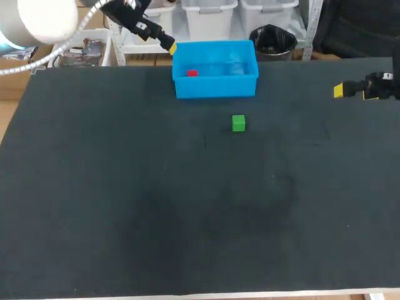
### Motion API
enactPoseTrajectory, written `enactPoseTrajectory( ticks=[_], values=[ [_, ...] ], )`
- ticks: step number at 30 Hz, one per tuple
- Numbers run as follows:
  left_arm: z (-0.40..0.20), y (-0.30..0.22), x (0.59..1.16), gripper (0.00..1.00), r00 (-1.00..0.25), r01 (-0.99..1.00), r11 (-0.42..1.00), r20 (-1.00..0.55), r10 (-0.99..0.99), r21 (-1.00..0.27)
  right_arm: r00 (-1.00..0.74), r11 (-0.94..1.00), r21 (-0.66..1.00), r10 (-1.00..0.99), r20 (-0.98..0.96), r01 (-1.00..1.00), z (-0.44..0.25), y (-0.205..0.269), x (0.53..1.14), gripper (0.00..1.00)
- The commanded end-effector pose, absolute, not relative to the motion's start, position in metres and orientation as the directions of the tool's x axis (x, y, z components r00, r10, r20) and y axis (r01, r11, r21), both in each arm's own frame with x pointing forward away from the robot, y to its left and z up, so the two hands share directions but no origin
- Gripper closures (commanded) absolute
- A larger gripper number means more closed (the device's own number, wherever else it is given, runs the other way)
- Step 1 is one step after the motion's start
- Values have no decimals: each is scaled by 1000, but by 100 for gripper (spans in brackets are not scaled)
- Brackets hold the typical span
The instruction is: Use the left arm to pick the red cube and place it into the blue plastic box first, then use the right arm to grasp the green cube and put it into the same blue plastic box after the first action is fully finished.
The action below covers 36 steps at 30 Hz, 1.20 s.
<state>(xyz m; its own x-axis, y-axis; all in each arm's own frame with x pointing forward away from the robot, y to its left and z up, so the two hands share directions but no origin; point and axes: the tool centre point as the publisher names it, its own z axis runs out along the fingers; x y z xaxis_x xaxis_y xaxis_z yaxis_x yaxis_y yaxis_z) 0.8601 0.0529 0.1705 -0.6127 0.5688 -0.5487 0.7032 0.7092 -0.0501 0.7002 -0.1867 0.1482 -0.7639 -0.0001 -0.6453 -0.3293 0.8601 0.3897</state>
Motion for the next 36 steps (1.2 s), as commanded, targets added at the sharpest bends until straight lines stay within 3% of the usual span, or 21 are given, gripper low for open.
enactPoseTrajectory(
  ticks=[1,11,25,36],
  values=[
    [164,62,839,0,-483,692,721,-764,427,-35,-765,862,388,0,-644,-327,149,-186,700,0],
    [164,62,839,0,-483,692,721,-764,427,-35,-765,862,388,0,-644,-327,149,-186,700,0],
    [191,89,818,0,5,924,304,-801,599,233,-765,862,388,0,-644,-327,149,-186,700,0],
    [191,89,794,0,106,945,192,-804,584,264,-765,862,388,0,-644,-327,149,-186,700,0]
  ],
)
